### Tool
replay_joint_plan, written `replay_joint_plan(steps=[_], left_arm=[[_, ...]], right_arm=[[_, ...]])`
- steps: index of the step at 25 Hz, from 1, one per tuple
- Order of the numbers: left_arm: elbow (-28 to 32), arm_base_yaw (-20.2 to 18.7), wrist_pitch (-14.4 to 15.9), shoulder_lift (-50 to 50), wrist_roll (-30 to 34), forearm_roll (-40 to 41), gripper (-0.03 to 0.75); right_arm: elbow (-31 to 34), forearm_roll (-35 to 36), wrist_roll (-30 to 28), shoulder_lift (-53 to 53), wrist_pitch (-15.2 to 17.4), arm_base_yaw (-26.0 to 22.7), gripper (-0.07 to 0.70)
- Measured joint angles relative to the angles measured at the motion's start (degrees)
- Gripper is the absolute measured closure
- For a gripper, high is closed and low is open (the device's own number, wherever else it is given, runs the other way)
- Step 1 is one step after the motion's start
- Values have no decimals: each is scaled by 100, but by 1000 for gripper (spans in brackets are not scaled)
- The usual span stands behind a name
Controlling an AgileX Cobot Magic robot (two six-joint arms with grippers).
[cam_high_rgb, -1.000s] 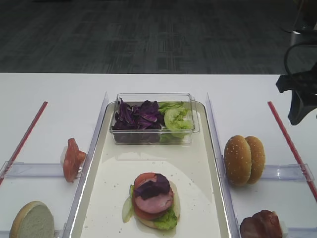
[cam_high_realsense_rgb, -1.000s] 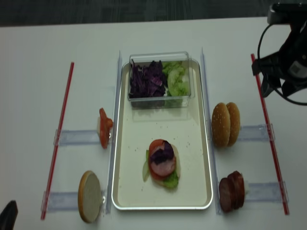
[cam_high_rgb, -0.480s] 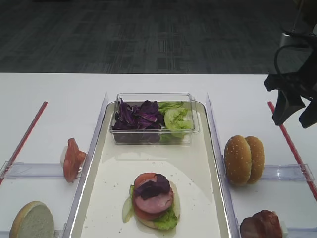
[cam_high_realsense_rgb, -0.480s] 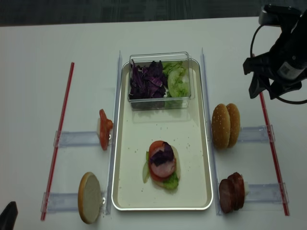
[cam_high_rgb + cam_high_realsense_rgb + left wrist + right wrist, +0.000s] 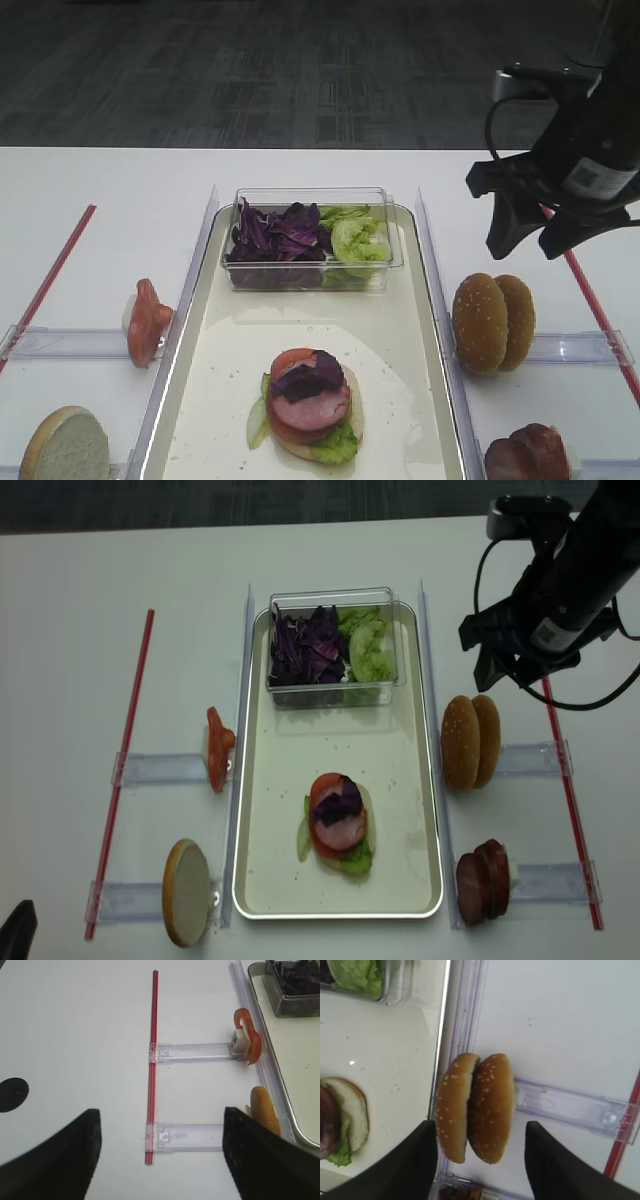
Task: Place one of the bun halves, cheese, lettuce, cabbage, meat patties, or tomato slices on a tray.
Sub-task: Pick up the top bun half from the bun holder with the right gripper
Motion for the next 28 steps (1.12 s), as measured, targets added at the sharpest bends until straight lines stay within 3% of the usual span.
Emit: replay_joint_plan(steps=[10, 28], left_arm=[[0, 0, 0, 0, 0, 0, 244], [0, 0, 0, 0, 0, 0, 244]], right_arm=[[0, -81, 327, 142, -125, 556, 243], [-2, 101, 355, 844, -112, 580, 271]])
